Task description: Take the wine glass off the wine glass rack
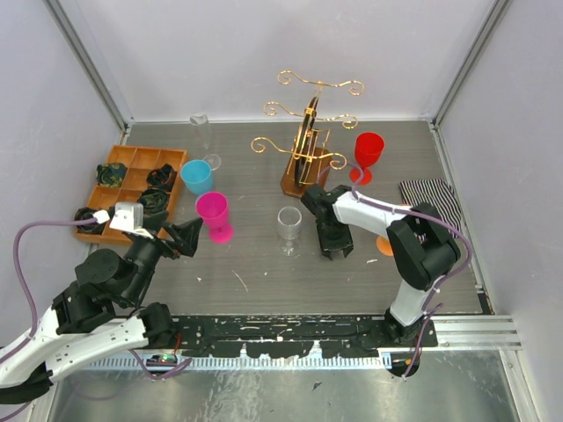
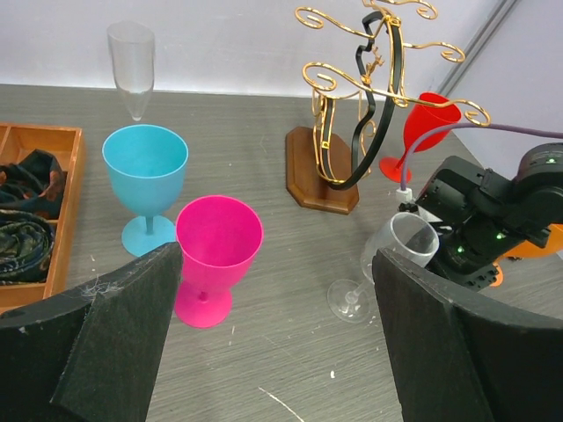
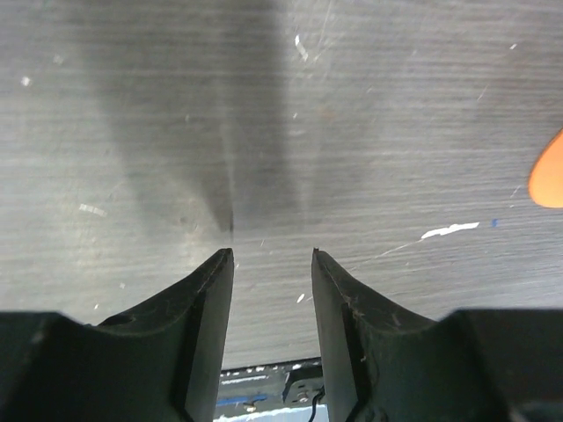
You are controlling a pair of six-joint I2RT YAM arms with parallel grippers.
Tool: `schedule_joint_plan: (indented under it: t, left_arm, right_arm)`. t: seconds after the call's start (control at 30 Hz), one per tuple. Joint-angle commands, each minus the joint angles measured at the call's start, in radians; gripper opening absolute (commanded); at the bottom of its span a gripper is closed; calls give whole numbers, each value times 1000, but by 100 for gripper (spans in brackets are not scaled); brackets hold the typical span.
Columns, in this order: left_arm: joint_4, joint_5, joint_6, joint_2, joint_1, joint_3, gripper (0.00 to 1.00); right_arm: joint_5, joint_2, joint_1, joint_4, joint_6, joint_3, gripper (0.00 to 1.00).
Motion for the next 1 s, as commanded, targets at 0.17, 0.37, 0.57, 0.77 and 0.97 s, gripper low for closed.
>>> schedule_joint_plan:
  t: [0.17, 0.37, 0.57, 0.77, 0.97]
  left_arm:
    - [-14, -7, -24, 4, -1, 23, 95]
    - [-10, 2, -29, 13, -2, 19, 95]
    - [-12, -9, -27, 18, -1, 19, 95]
    - [-76, -47, -29, 52, -1, 55, 94]
    - [-202, -69, -71, 156, -2, 166, 96]
  right_arm:
    - [-206, -165, 7, 14, 1, -105, 47]
    - [-307, -258, 7, 26, 7, -175, 46]
    - [-354, -406, 6, -28, 19, -172, 45]
    - [-361, -536, 9, -146, 63, -67, 44]
    - [-361, -655, 21, -136, 80, 102, 46]
